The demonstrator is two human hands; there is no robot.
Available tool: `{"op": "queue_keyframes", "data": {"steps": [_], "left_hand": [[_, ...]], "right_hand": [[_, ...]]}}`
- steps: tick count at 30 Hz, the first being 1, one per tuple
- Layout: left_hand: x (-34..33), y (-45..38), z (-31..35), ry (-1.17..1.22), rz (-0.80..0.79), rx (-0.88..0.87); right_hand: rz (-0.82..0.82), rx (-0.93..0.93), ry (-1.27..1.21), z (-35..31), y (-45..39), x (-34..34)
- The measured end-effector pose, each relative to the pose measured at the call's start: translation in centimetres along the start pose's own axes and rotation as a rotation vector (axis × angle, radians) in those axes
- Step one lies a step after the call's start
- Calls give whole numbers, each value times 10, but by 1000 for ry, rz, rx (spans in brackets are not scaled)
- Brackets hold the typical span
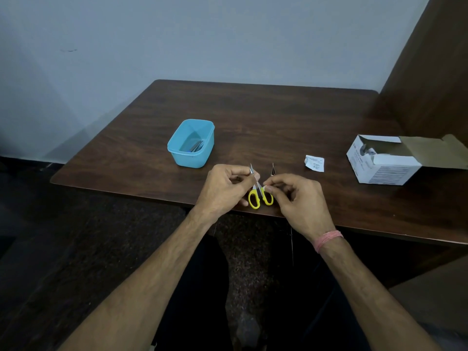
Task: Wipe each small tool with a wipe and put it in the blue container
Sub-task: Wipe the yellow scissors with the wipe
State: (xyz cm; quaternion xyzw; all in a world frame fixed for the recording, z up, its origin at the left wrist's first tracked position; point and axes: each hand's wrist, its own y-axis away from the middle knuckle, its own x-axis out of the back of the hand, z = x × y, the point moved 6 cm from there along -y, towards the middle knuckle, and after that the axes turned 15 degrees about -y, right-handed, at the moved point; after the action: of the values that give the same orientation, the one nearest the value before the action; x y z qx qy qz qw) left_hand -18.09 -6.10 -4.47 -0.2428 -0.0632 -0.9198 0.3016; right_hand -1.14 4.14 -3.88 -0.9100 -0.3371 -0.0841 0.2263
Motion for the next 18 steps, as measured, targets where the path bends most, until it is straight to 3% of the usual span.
{"op": "queue_keyframes", "data": {"steps": [6,18], "left_hand": [[-1,0,1,29,-30,-3],[3,4,0,112,175,5]], "right_hand": [[-3,19,5,-1,0,0],[110,-10,142,4,0,4]]}}
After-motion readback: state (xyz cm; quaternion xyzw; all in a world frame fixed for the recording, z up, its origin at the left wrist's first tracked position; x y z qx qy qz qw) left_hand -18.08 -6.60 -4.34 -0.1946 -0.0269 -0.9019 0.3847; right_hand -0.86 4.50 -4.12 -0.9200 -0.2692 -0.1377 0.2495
